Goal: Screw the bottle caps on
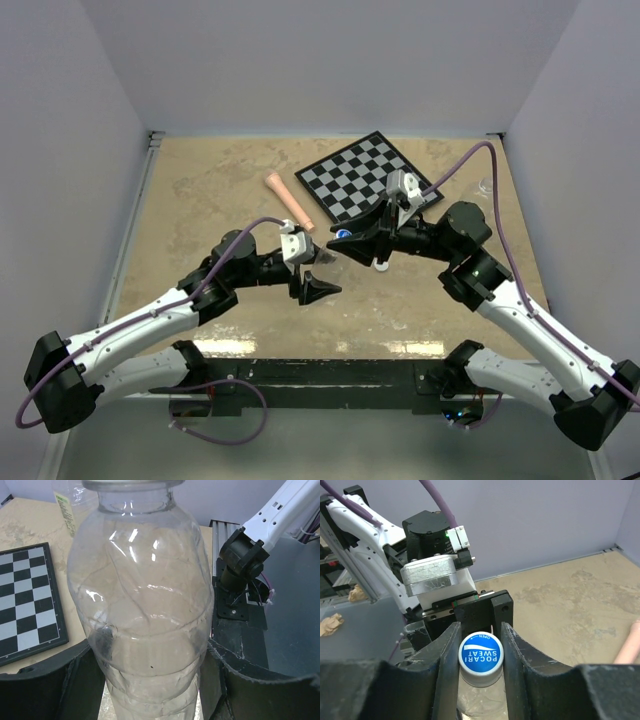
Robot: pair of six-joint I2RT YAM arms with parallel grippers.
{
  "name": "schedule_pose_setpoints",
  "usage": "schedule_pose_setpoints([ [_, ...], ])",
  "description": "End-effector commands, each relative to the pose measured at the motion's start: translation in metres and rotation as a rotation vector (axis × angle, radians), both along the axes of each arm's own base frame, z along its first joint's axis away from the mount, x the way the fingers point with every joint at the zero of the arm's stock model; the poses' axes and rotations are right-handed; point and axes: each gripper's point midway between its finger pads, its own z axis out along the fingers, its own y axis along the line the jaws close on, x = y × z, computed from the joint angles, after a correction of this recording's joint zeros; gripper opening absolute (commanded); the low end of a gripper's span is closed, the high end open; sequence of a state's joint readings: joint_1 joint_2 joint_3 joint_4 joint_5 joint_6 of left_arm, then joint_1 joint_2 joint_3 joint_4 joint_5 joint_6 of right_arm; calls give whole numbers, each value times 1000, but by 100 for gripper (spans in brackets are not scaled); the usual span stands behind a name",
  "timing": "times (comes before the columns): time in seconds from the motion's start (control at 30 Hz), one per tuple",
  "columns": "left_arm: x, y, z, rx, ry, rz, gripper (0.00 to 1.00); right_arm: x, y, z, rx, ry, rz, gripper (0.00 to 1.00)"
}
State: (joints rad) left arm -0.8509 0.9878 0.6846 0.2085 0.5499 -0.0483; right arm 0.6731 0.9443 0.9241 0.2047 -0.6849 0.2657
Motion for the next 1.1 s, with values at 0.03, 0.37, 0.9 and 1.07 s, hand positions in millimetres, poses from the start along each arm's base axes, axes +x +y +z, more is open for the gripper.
schedule_pose_setpoints([
  [0.03,0,-4,43,-98,-89,-21,0,0,0,5,25,-17,8,5],
  [0.37,22,-1,65,-39,-222,248,0,18,4,-16,-34,49,-49,0],
  [0.9,78,44,91,-55,-232,867,0,85,-32,-52,-110,278,-521,0],
  [1.07,83,45,93,-89,-271,1000,0,88,-31,-50,-16,355,-603,0],
])
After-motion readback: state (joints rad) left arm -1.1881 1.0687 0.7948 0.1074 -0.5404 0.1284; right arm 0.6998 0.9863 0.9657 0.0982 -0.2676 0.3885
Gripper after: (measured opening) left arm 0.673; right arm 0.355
